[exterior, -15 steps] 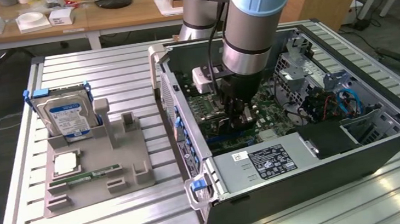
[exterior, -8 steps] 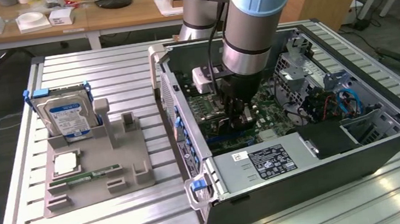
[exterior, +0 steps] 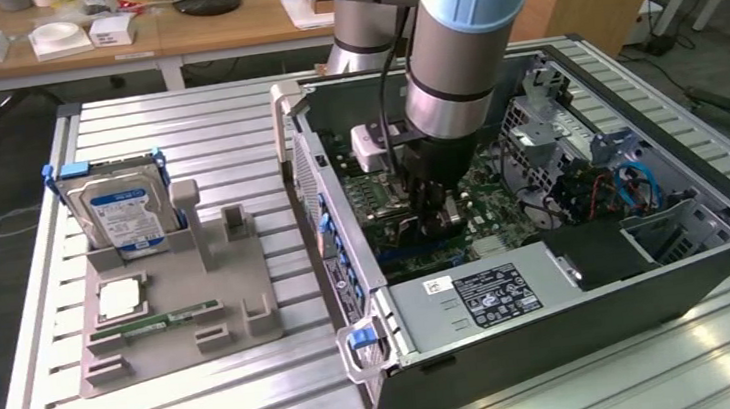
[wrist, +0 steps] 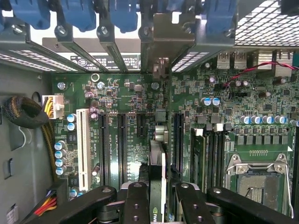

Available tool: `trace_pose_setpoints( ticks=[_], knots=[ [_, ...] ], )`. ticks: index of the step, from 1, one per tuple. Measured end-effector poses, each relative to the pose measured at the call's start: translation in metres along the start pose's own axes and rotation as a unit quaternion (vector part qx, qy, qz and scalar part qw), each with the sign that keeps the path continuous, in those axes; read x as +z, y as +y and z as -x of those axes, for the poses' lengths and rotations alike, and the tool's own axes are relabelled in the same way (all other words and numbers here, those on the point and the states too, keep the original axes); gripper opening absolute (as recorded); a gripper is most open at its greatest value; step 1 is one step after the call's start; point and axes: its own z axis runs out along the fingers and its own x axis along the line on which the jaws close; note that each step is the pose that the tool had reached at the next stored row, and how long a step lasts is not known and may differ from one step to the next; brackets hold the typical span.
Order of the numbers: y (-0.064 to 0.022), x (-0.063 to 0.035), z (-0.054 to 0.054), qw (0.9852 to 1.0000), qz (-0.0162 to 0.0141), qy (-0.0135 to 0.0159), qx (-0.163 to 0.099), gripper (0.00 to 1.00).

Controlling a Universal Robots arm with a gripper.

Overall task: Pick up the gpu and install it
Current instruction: 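Insert the gpu into the slot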

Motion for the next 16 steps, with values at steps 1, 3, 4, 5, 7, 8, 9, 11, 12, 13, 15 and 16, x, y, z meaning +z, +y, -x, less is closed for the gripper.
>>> trace_pose_setpoints(
  ticks=[1,3,4,5,7,8,9,11,12,13,15,16],
  knots=[
    [0.0,0.0004,0.0,1.0,0.0,0.0,0.0,0.27],
    [0.0,0.0013,-0.0001,1.0,0.0001,0.0,0.0,0.27],
    [0.0,0.0026,-0.0001,1.0,0.0001,-0.0001,0.0,0.27],
    [0.0,0.0027,-0.0001,1.0,0.0,-0.0001,0.0,0.27],
    [0.0,0.0028,-0.0001,1.0,0.0,-0.0002,0.0,0.27],
    [0.0,0.0028,-0.0001,1.0,0.0,-0.0002,0.0,0.27],
    [0.0,0.0025,0.0,1.0,0.0,-0.0003,0.0,0.27],
    [0.0,-0.0013,0.0001,1.0,-0.0001,-0.0003,0.0,0.27],
    [0.0,-0.0013,0.0001,1.0,0.0,-0.0003,0.0,0.27],
    [0.0,-0.0013,0.0001,1.0,0.0,-0.0003,0.0,0.27],
    [0.0,-0.0013,0.0001,1.0,0.0,-0.0003,0.0,0.27],
    [0.0,-0.0013,0.0001,1.0,0.0,-0.0002,0.0,0.27]
  ],
)
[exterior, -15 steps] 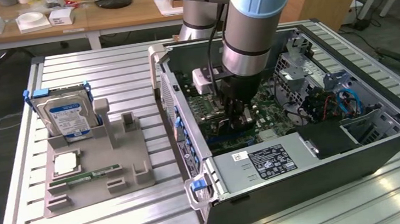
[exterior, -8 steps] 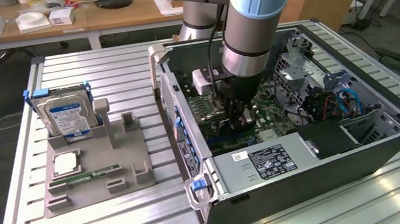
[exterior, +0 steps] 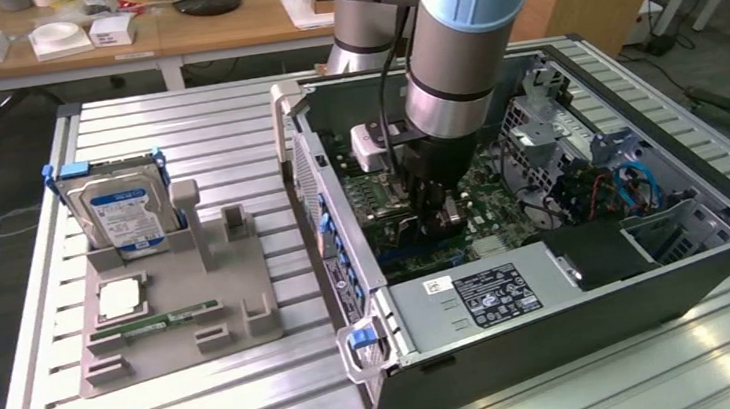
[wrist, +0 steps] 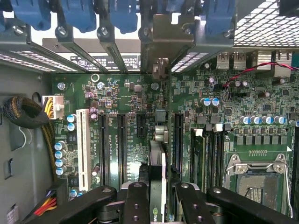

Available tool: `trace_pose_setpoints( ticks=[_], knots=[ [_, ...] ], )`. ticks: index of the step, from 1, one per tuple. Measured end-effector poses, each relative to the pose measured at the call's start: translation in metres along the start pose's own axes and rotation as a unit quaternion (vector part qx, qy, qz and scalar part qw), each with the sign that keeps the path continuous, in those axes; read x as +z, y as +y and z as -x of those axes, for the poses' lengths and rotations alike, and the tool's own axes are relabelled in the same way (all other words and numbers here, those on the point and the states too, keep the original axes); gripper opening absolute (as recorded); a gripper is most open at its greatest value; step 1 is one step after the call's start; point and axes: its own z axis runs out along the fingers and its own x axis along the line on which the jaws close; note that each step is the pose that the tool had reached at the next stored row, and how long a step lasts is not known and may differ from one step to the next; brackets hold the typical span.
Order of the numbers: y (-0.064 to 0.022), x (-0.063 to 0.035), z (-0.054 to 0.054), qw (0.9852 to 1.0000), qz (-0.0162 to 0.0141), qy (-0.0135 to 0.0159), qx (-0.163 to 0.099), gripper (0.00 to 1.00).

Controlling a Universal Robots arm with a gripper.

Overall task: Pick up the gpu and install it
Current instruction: 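Insert the gpu into the slot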

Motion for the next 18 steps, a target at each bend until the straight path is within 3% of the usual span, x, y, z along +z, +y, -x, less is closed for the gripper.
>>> trace_pose_setpoints(
  ticks=[18],
  knots=[
    [0.0,0.0003,0.0,0.9999,0.0005,-0.0002,-0.012,0.27]
  ],
)
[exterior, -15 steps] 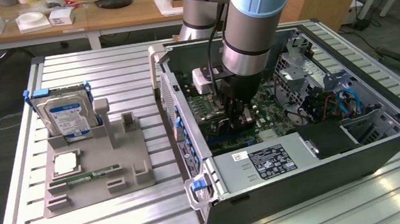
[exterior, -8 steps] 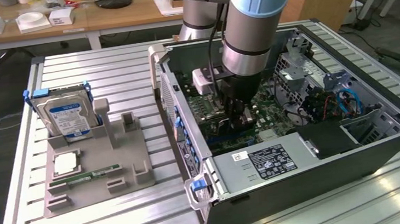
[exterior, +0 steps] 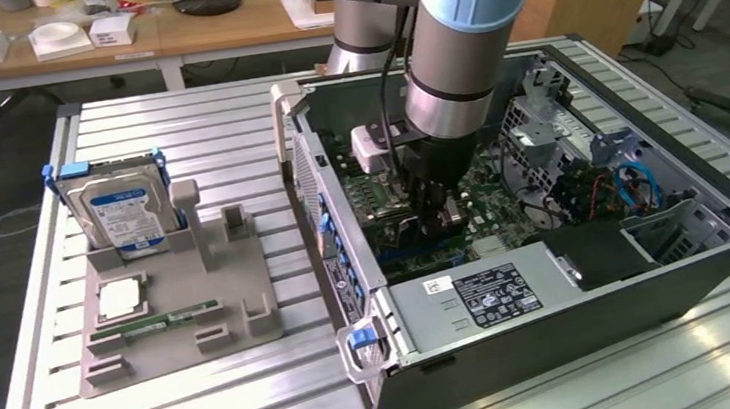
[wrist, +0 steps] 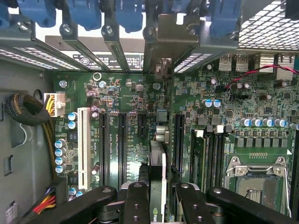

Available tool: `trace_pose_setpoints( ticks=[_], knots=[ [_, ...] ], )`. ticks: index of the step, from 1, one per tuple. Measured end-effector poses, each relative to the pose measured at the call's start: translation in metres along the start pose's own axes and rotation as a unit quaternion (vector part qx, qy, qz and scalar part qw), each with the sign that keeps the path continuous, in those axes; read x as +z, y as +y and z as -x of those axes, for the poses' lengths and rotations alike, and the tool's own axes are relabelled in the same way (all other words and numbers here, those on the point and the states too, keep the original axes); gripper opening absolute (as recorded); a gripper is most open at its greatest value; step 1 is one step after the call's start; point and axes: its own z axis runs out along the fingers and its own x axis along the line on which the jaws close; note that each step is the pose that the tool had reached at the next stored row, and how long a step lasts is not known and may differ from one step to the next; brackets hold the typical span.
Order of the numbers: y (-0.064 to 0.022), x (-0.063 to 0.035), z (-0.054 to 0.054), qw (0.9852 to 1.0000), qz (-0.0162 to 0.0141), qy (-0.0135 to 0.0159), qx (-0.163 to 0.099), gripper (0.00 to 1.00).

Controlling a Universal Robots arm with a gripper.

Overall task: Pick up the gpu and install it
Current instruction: 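Insert the gpu into the slot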

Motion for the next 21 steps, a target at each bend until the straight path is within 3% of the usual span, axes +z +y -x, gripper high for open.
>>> trace_pose_setpoints(
  ticks=[15,21],
  knots=[
    [-0.0001,-0.0023,0.0004,1.0,0.0001,-0.0005,0.0,0.27],
    [0.0,-0.0027,0.0005,1.0,0.0,-0.0029,0.0,0.27]
  ],
)
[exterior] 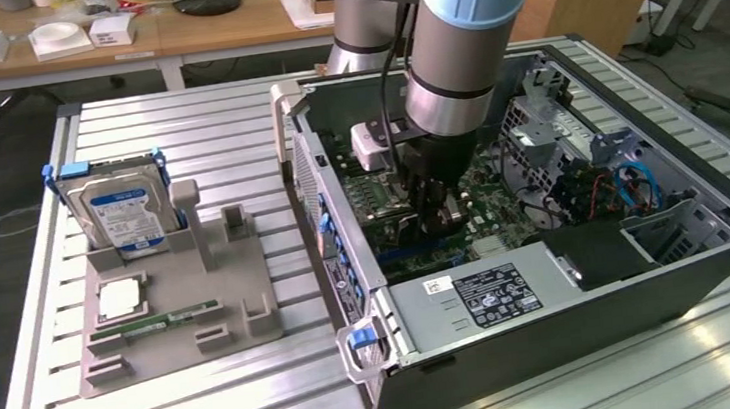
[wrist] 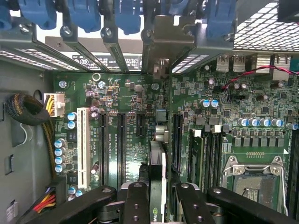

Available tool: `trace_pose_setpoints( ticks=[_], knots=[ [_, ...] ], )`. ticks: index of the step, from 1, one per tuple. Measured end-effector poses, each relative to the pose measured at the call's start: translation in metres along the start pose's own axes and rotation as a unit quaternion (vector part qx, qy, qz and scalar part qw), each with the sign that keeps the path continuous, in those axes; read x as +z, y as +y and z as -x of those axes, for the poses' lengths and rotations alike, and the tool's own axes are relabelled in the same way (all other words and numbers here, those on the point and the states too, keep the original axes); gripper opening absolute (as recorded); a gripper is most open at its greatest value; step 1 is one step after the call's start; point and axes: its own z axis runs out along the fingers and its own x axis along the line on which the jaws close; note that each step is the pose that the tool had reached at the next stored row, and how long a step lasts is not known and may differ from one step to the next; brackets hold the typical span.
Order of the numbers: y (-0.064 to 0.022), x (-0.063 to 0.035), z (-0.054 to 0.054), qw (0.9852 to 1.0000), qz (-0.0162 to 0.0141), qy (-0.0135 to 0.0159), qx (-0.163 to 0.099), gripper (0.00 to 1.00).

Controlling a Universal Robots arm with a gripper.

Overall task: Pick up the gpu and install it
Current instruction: 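Insert the gpu into the slot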

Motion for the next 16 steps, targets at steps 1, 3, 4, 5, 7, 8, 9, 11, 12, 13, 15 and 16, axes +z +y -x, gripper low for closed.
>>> trace_pose_setpoints(
  ticks=[1,3,4,5,7,8,9,11,12,13,15,16],
  knots=[
    [0.0,0.0,0.0,1.0,0.0,0.0,0.0,0.27],
    [0.0,0.0,0.0,1.0,0.0,-0.0001,0.0,0.27],
    [0.0,0.0,0.0,1.0,0.0,-0.0001,0.0,0.27],
    [0.0,0.0001,-0.0001,1.0,0.0,-0.0001,0.0,0.27],
    [0.0,0.0006,-0.0003,1.0,0.0001,0.0001,0.0,0.27],
    [0.0,0.0012,-0.0005,1.0,0.0,-0.0002,0.0,0.27],
    [0.0,0.0018,-0.0008,1.0,0.0,-0.0002,0.0,0.27],
    [0.0,0.0028,-0.0012,1.0,0.0,-0.0002,0.0,0.27],
    [0.0,0.0032,-0.0013,1.0,0.0,-0.0001,0.0,0.27],
    [0.0001,0.0036,-0.0013,1.0,0.0,-0.0001,0.0,0.27],
    [0.0,0.0041,-0.0014,1.0,0.0001,0.0001,0.0,0.27],
    [0.0,0.0044,-0.0014,1.0,0.0001,0.0001,0.0,0.27]
  ],
)
